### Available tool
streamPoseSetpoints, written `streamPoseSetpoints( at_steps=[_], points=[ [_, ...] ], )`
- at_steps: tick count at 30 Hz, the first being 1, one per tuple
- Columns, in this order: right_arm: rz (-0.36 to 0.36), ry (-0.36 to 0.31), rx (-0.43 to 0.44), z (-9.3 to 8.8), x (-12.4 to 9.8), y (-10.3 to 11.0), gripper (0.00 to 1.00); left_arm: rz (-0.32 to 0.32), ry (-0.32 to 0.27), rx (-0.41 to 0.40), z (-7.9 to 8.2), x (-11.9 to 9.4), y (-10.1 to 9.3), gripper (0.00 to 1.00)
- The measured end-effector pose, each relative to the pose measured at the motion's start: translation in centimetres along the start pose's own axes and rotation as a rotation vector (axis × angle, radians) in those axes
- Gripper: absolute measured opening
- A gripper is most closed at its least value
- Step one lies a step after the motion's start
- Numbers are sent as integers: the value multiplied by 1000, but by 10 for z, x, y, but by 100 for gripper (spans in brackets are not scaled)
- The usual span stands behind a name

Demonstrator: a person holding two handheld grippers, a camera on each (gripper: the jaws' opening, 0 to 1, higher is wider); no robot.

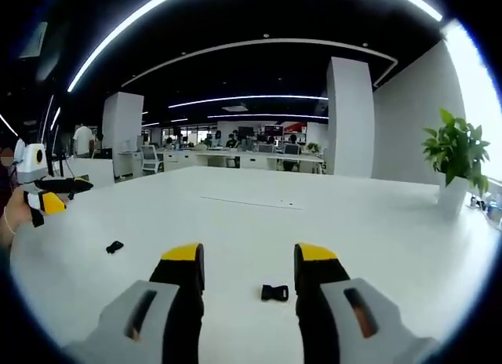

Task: Snap the two parts of the plastic buckle together until the buckle closes and remains connected.

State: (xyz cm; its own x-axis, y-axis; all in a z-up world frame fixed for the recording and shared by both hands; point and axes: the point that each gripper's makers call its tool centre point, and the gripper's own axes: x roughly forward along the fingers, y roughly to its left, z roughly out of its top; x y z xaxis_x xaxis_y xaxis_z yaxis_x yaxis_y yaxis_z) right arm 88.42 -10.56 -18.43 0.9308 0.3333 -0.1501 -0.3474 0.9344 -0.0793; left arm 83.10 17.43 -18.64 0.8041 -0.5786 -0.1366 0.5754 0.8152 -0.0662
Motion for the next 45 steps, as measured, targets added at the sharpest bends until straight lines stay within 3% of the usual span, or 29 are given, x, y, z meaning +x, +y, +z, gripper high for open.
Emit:
streamPoseSetpoints(
  at_steps=[8,16,22,26,35,45],
  points=[
    [-3,1,3,-2,-1,-2,46,-9,3,14,-1,8,1,83],
    [4,3,13,-3,-1,-4,46,-56,27,95,-4,19,-5,83],
    [10,3,22,-4,-1,-4,46,-121,91,135,-20,33,-13,82],
    [11,-1,25,-3,0,-5,46,-143,108,158,-26,40,-17,77],
    [22,2,40,-5,1,-2,46,-178,145,109,-35,52,-15,77],
    [39,9,50,-7,2,1,46,-239,202,143,-52,55,-19,77]
  ],
)
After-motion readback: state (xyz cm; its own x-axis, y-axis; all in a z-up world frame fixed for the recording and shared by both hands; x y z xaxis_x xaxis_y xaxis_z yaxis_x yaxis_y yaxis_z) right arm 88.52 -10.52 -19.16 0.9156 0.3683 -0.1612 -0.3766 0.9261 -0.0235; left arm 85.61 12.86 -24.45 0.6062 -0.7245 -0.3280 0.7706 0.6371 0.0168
